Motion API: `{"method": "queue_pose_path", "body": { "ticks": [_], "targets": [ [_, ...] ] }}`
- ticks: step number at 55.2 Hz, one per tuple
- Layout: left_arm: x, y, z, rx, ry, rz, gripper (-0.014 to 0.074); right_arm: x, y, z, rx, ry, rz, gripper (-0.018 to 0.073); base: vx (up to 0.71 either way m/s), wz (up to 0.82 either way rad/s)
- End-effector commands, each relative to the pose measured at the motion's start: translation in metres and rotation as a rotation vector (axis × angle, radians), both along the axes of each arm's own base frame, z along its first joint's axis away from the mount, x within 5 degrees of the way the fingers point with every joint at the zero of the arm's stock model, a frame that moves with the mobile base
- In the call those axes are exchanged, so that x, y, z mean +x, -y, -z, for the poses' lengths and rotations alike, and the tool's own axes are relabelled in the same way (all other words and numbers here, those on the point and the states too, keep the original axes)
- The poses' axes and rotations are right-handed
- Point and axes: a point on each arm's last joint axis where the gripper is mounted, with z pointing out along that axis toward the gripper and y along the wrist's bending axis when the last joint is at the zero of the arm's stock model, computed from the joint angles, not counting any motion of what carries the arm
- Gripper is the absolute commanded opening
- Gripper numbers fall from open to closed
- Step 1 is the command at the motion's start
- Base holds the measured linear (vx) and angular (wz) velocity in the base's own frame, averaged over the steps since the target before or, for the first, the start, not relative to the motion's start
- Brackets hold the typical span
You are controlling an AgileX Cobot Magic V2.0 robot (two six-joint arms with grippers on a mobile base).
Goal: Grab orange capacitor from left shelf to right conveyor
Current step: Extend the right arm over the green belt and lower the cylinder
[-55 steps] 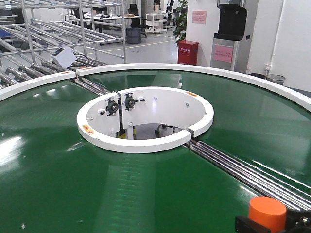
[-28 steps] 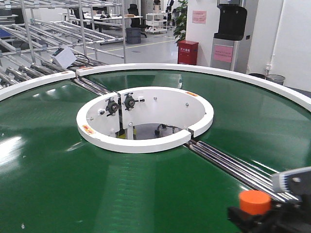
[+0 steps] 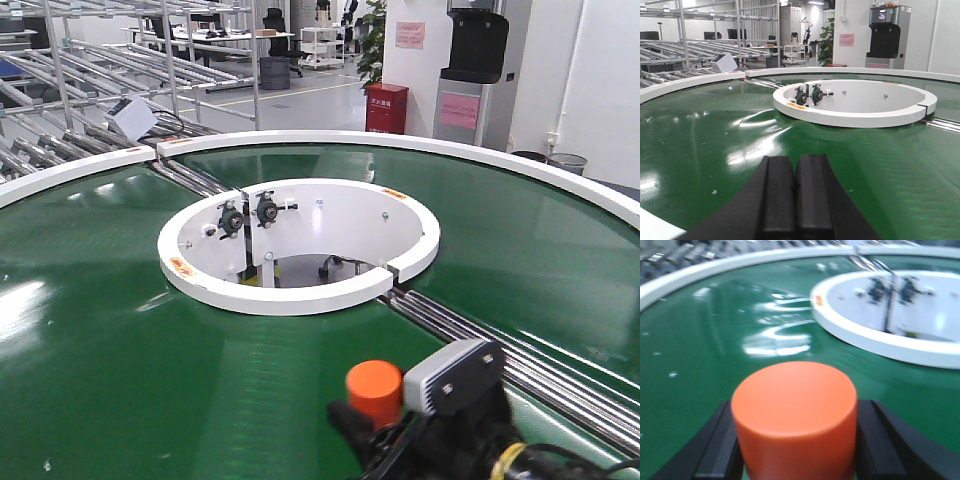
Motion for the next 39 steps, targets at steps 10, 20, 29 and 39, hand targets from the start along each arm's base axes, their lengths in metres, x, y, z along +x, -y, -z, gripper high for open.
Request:
{"method": "queue_pose_path", "body": {
  "ticks": [10, 20, 29, 39],
  "targets": [
    [0.000, 0.000, 0.003, -0.015, 0.061, 0.000, -0.0006, 0.025, -0.014, 0.022, 0.016, 0.242, -0.022, 0.0362, 0.00, 0.00],
    [0.000, 0.000, 0.003, -0.015, 0.061, 0.000, -0.0006, 0.036, -0.018, 0.046, -0.007, 0.306, -0.009, 0.0362, 0.00, 0.00],
    [0.000, 0.000, 0.003, -0.015, 0.061, 0.000, -0.0006, 0.058, -0.029, 0.059, 0.033, 0.253, 0.001, 0.0362, 0.00, 0.00],
    [0.000, 0.000, 0.003, -0.015, 0.061, 0.000, -0.0006, 0.084, -0.040, 0.068, -0.002, 0.182, 0.014, 0.0362, 0.00, 0.00]
  ]
}}
